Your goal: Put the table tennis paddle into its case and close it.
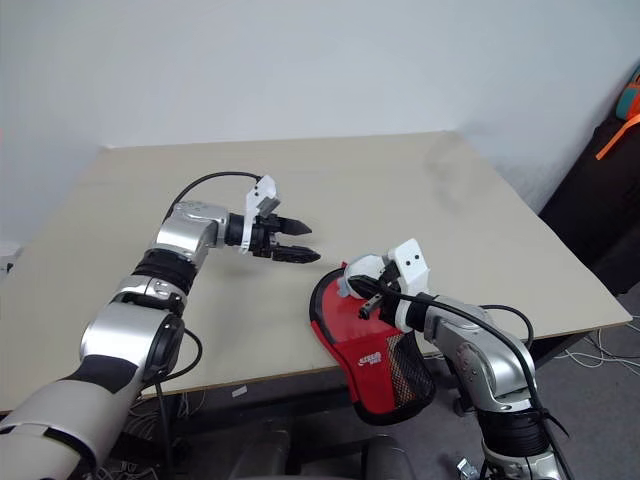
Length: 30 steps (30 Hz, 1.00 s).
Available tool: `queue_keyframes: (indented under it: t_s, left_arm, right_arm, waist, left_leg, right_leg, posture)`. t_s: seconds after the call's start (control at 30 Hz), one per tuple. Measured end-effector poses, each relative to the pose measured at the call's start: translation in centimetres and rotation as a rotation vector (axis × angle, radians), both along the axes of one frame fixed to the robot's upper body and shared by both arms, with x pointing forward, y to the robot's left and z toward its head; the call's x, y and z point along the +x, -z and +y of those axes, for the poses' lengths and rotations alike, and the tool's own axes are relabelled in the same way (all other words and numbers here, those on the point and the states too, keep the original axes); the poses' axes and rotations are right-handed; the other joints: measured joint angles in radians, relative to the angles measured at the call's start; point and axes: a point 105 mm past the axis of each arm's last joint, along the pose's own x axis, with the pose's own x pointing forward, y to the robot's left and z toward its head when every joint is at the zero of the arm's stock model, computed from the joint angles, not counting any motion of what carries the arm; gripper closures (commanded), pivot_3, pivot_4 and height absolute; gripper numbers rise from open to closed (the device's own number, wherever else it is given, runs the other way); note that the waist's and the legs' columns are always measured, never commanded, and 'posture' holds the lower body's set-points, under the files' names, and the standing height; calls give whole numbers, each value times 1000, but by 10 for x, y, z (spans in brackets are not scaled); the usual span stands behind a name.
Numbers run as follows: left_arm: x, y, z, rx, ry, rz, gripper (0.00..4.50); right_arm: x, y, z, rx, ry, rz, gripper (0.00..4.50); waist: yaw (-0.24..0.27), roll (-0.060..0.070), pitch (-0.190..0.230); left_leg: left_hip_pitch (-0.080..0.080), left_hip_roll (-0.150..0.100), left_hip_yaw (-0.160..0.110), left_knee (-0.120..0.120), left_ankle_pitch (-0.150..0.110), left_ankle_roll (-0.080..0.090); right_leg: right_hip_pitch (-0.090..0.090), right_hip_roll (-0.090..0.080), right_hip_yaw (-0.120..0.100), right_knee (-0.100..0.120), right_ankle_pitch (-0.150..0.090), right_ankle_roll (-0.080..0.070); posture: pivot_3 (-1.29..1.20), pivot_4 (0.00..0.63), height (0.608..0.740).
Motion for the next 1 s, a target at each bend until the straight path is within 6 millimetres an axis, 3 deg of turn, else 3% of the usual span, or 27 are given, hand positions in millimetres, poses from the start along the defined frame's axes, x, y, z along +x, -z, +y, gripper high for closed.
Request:
queue_keyframes:
  t_s: [0.17,0.43,0.53,0.63,0.73,0.9,1.0]
  left_arm:
    - [-21,12,-8,31,65,11,18]
    - [-53,15,-53,-1,187,29,18]
    - [-59,14,-56,-6,192,33,0]
    - [-70,19,-61,10,216,38,0]
    - [-80,36,-66,42,213,56,0]
    - [-86,62,-85,98,157,89,0]
    - [-82,67,-99,81,104,92,0]
  right_arm:
    - [8,-32,-7,97,30,-72,4500]
    - [17,-43,-9,133,70,-95,4500]
    - [18,-43,-9,143,71,-89,3923]
    - [22,-41,-9,151,72,-73,2904]
    - [29,-41,-10,141,86,-69,1825]
    - [51,-14,-16,11,170,11,1825]
    - [51,1,-12,-27,157,69,1825]
  waist:
    - [2,0,0]
    - [-1,1,0]
    - [-2,1,0]
    - [-2,2,0]
    - [-1,2,0]
    - [2,2,-1]
    - [1,3,-1]
  left_leg:
    - [0,0,0,1,0,0]
    - [0,0,0,0,2,4]
    - [0,1,0,0,2,4]
    - [0,1,1,0,2,4]
    - [1,0,1,0,2,4]
    - [0,0,1,1,3,4]
    - [0,0,0,0,3,5]
  right_leg:
    - [1,0,0,0,0,0]
    - [0,1,0,0,0,-1]
    - [0,1,1,0,0,-1]
    - [0,1,1,0,0,-1]
    - [0,1,1,0,-1,-2]
    - [0,0,1,0,-1,-2]
    - [0,1,1,0,0,-1]
  posture:
    - [0,0,740]
    - [0,0,740]
    - [0,0,740]
    - [0,0,740]
    - [0,0,740]
    - [0,0,740]
    - [0,0,740]
